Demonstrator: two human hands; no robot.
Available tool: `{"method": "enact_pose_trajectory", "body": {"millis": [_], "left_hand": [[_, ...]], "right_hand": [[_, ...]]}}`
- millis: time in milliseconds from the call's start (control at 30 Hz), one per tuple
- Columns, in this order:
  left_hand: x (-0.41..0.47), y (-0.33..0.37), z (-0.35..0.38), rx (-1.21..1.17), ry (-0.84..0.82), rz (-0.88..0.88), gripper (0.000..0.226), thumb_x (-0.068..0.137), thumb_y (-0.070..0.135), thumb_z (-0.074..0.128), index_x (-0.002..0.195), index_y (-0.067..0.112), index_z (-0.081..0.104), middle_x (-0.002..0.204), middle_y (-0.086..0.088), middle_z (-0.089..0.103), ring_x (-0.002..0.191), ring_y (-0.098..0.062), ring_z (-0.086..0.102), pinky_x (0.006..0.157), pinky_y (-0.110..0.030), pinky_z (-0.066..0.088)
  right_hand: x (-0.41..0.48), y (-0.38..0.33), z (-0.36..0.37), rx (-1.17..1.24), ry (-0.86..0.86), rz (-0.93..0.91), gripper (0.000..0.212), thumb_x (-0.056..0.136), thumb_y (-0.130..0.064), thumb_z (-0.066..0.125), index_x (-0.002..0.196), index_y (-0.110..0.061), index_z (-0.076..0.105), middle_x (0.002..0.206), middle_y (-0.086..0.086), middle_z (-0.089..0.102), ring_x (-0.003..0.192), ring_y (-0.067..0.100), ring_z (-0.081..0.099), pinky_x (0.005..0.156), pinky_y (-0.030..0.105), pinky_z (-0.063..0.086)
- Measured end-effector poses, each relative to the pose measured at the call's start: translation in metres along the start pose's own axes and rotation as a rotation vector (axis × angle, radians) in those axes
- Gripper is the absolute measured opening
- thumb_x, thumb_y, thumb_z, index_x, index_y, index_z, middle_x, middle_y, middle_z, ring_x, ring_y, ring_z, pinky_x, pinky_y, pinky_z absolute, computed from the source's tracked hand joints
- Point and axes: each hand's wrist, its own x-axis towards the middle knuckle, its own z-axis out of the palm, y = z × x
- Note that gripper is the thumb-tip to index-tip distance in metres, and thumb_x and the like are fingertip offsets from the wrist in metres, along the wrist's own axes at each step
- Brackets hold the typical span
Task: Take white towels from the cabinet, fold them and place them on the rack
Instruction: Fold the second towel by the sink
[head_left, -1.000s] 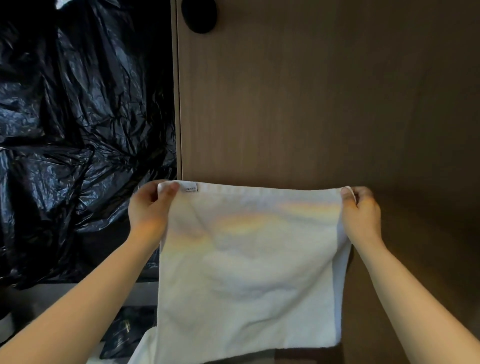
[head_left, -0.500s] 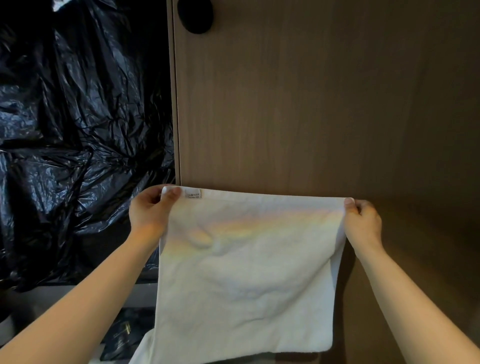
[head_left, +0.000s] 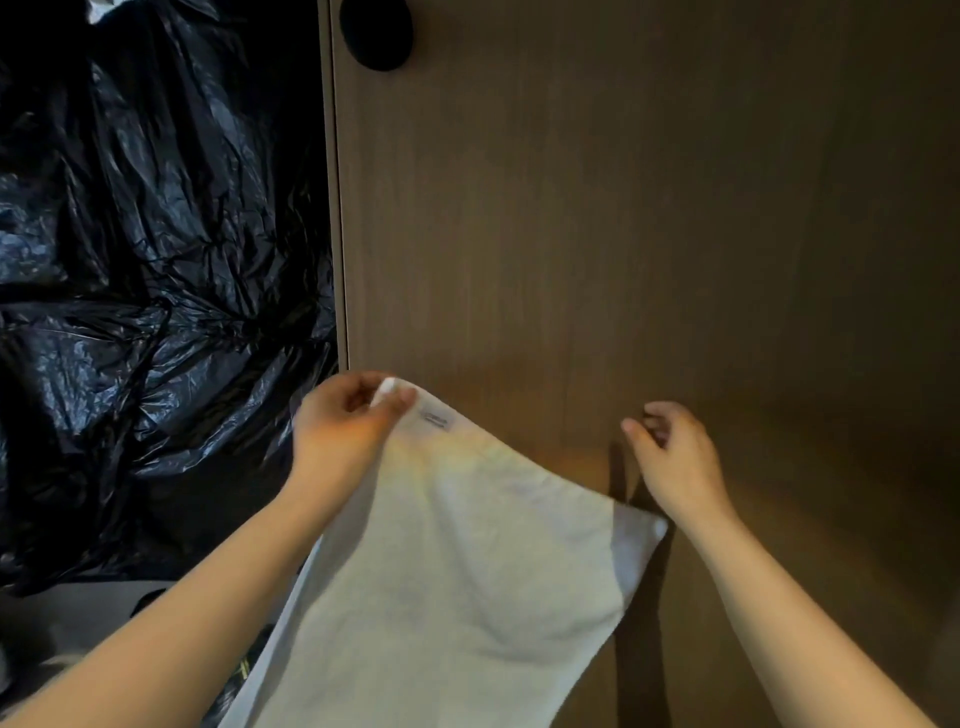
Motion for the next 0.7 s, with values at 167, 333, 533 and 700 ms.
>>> {"method": "enact_pose_trajectory", "body": {"millis": [167, 333, 533, 700], "left_hand": [[-0.027, 0.009, 0.024, 0.011, -0.184, 0.061, 0.009, 0.079, 0.02, 0.078, 0.087, 0.02, 0.074, 0.074, 0.01, 0.07, 0.063, 0.008, 0.061, 0.056, -0.005, 0.043], [-0.051, 0.008, 0.031, -0.1, -0.349, 0.017, 0.014, 0.077, 0.009, 0.079, 0.081, 0.021, 0.072, 0.064, 0.013, 0.069, 0.058, 0.004, 0.059, 0.057, -0.011, 0.046], [-0.081, -0.001, 0.028, -0.142, -0.425, -0.052, 0.014, 0.075, 0.007, 0.08, 0.083, 0.015, 0.073, 0.075, -0.002, 0.074, 0.067, -0.01, 0.067, 0.065, -0.021, 0.055], [-0.109, -0.008, 0.027, -0.176, -0.465, -0.148, 0.016, 0.073, 0.009, 0.081, 0.083, 0.019, 0.074, 0.078, -0.002, 0.075, 0.072, -0.017, 0.07, 0.069, -0.024, 0.058]], "right_hand": [[-0.046, -0.042, 0.015, 0.252, -0.187, -0.102, 0.018, 0.093, -0.028, 0.063, 0.111, -0.027, 0.063, 0.102, -0.017, 0.063, 0.091, -0.006, 0.059, 0.073, 0.006, 0.043], [-0.093, -0.053, 0.02, 0.482, -0.286, -0.077, 0.016, 0.092, -0.027, 0.063, 0.107, -0.03, 0.07, 0.1, -0.02, 0.069, 0.096, -0.008, 0.061, 0.072, 0.005, 0.046], [-0.136, -0.033, 0.022, 0.608, -0.35, 0.02, 0.015, 0.091, -0.019, 0.064, 0.102, -0.022, 0.074, 0.097, -0.012, 0.074, 0.094, 0.003, 0.068, 0.078, 0.016, 0.052], [-0.155, -0.023, 0.022, 0.686, -0.423, 0.072, 0.014, 0.09, -0.01, 0.065, 0.095, -0.018, 0.075, 0.09, -0.005, 0.075, 0.083, 0.005, 0.07, 0.069, 0.012, 0.05]]}}
